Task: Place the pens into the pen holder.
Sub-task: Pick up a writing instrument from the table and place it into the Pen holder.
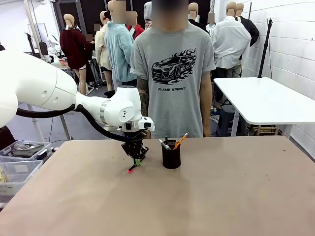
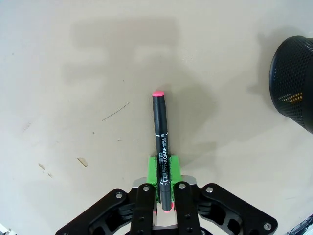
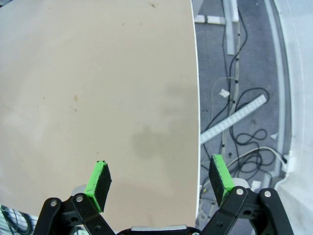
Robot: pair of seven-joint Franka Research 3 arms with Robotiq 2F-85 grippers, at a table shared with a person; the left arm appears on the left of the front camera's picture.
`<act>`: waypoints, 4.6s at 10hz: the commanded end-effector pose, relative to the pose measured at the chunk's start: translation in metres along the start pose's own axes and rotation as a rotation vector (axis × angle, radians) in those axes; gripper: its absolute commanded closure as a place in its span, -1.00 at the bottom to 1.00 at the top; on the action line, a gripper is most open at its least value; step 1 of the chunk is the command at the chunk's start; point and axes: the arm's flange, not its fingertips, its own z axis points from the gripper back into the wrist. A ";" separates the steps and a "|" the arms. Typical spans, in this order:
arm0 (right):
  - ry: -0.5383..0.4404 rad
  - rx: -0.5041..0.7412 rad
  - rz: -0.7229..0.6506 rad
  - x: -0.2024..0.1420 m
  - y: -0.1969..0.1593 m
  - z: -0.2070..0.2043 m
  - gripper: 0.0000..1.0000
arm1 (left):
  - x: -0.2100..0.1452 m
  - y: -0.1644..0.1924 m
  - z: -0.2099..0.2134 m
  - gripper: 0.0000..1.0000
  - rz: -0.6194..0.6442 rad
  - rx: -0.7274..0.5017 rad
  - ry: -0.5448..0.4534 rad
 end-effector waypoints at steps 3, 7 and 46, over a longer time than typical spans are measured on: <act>0.002 -0.029 -0.009 -0.001 0.003 -0.002 -1.00 | 0.000 0.005 0.004 1.00 -0.068 -0.101 -0.038; 0.002 -0.029 -0.009 -0.001 0.003 -0.002 -1.00 | -0.028 0.030 0.064 1.00 -0.090 -0.137 -0.295; 0.002 -0.029 -0.009 -0.001 0.003 -0.002 -1.00 | -0.045 0.062 0.131 -0.67 -0.657 -0.388 -0.757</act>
